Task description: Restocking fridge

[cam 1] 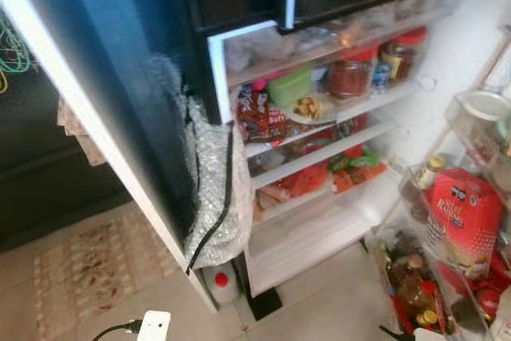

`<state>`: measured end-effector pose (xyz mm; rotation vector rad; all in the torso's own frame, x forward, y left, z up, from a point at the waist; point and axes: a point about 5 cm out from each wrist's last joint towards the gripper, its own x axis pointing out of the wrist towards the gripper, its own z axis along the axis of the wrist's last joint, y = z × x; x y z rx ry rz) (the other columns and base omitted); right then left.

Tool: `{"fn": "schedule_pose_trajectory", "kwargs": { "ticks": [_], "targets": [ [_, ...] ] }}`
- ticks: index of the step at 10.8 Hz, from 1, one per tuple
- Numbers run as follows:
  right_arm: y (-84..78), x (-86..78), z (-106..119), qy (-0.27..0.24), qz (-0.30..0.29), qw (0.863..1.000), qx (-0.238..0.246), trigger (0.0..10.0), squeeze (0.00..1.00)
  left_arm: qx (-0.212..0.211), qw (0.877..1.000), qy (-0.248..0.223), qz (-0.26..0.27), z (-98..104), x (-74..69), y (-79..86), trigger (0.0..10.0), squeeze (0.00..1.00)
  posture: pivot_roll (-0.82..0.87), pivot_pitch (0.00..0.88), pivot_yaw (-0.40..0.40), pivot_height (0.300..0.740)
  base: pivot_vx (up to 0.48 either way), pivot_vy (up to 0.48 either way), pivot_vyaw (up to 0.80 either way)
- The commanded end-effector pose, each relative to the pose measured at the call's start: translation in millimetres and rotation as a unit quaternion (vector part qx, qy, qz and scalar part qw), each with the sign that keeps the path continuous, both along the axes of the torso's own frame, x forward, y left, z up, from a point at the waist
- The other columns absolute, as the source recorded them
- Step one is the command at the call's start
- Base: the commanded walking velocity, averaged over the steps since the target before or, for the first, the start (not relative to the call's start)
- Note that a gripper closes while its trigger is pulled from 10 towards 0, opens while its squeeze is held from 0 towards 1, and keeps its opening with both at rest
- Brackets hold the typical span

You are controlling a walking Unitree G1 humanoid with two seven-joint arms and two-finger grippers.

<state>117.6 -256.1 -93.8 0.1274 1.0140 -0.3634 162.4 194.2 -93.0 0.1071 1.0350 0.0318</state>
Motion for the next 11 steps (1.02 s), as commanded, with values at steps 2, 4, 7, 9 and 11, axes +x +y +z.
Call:
{"fn": "schedule_pose_trajectory", "kwargs": {
  "ticks": [2,4,7,9,11],
  "targets": [
    [-6.5,-4.7,0.5,0.009,0.004,1.000,-0.010,10.0,0.00,-0.003,1.000,0.006,0.014,-1.6,-3.4,-0.7,10.0,0.00,-0.16,0.053,0.030,0.740,0.000,0.000,0.00],
    [-6.4,-4.6,0.6,0.009,0.003,1.000,-0.011,10.0,0.00,-0.002,1.000,0.006,0.011,-1.5,-3.2,-0.5,10.0,0.00,-0.16,0.053,0.036,0.740,0.000,-0.255,0.00],
    [-4.9,-4.6,0.0,0.014,0.011,1.000,-0.014,10.0,0.00,0.000,1.000,0.007,0.009,-1.2,-3.1,1.4,10.0,0.00,-0.16,0.056,0.045,0.740,0.000,-0.273,0.00],
    [-4.6,-4.9,-0.3,0.018,0.010,1.000,-0.021,10.0,0.00,0.002,1.000,0.007,0.007,-1.0,-2.9,2.4,10.0,0.00,-0.16,0.058,0.050,0.740,0.000,-0.270,0.00],
    [-4.2,-4.8,-0.4,0.018,0.009,1.000,-0.020,10.0,0.00,0.002,1.000,0.006,0.007,-0.9,-2.8,2.7,10.0,0.00,-0.16,0.057,0.054,0.740,0.000,-0.272,0.00]
  ]
}}
